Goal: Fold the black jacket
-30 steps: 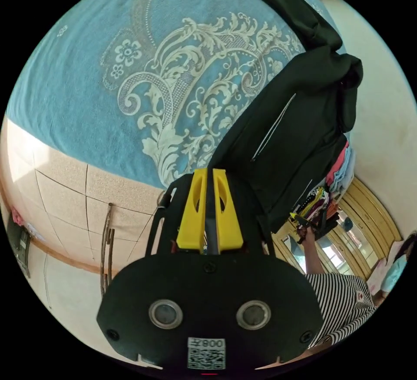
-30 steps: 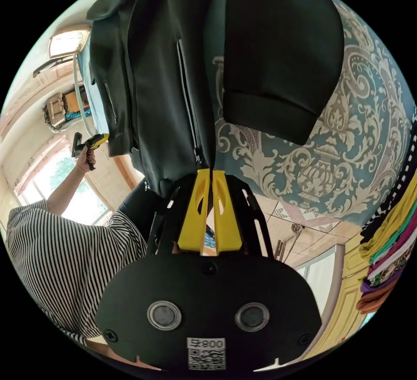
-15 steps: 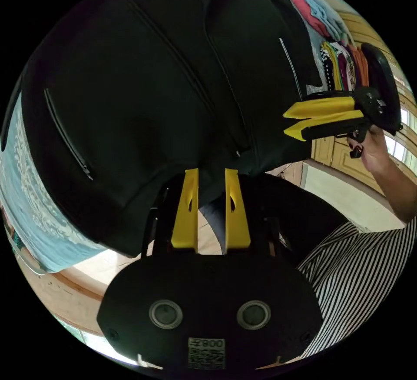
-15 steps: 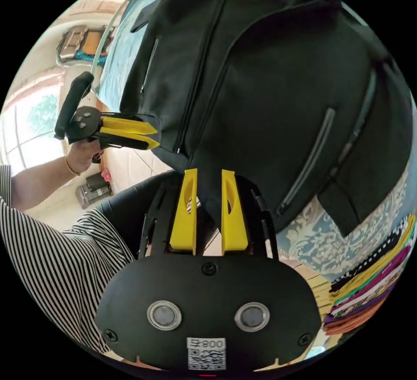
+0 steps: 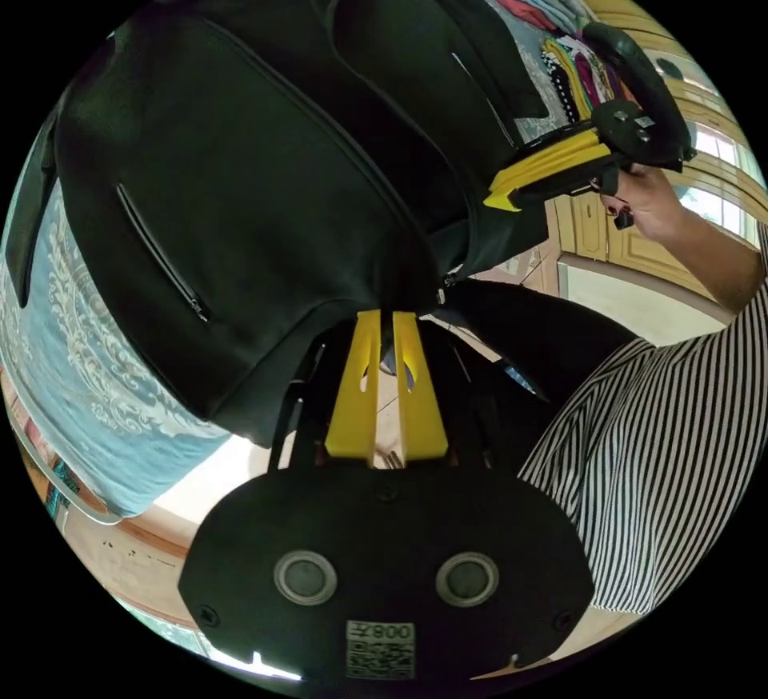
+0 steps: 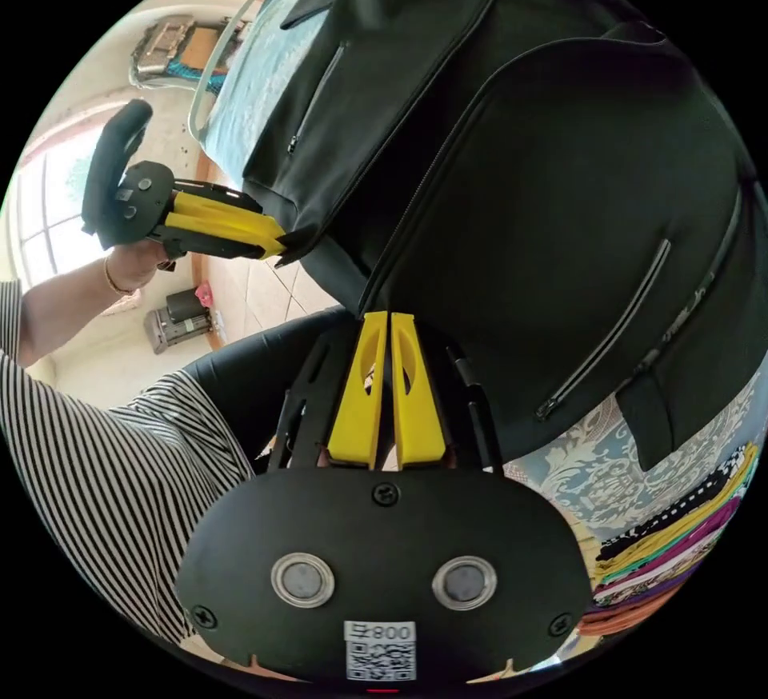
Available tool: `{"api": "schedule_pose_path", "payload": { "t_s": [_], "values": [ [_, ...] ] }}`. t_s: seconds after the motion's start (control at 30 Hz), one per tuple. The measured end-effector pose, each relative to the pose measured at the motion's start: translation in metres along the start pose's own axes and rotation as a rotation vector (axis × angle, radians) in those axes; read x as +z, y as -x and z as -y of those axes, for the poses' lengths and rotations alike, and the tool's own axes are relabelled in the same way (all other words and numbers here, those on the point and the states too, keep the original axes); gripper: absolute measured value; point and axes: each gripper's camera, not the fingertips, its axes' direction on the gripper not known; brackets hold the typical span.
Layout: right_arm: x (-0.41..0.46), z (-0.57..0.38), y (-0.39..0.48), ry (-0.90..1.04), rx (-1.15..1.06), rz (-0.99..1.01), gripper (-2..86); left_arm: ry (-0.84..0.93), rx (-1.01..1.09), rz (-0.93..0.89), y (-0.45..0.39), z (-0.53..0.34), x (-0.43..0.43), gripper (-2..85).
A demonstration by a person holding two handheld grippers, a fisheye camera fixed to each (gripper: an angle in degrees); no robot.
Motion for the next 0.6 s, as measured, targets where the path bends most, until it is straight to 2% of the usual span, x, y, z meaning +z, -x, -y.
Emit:
{"api": "schedule_pose_path", "payload": {
  "t_s": [0.1, 0.2, 0.27, 0.3, 0.37, 0.47, 0.6],
  "values": [
    [-0.017, -0.008, 0.023, -0.039, -0.041, 0.023, 0.8, 0.055, 0.023, 0.004, -0.011, -0.009, 0.004, 3.1],
    [0.002, 0.008, 0.04, -0.025, -0.065, 0.01, 1.1, 0.15, 0.001, 0.034, -0.008, 0.003, 0.034, 2.9],
    [0.042, 0.033, 0.04, 0.063, -0.062, 0.022, 1.8, 0.312, -0.04, 0.006, 0.002, 0.016, 0.063, 2.8],
    [0.052, 0.039, 0.037, 0.091, -0.055, 0.024, 2.0, 0.337, -0.05, 0.003, 0.004, 0.016, 0.067, 2.9],
    [0.059, 0.055, 0.024, 0.13, 0.004, 0.114, 2.7, 0.256, -0.02, -0.029, 0.0, 0.01, 0.048, 2.9],
    [0.012, 0.04, 0.009, -0.017, 0.058, 0.158, 4.5, 0.141, -0.011, -0.086, -0.003, 0.004, 0.014, 3.0],
    [-0.059, -0.004, -0.047, -0.201, 0.284, 0.022, 7.6, 0.048, 0.003, -0.091, 0.004, 0.018, -0.02, 3.1]
  ]
}}
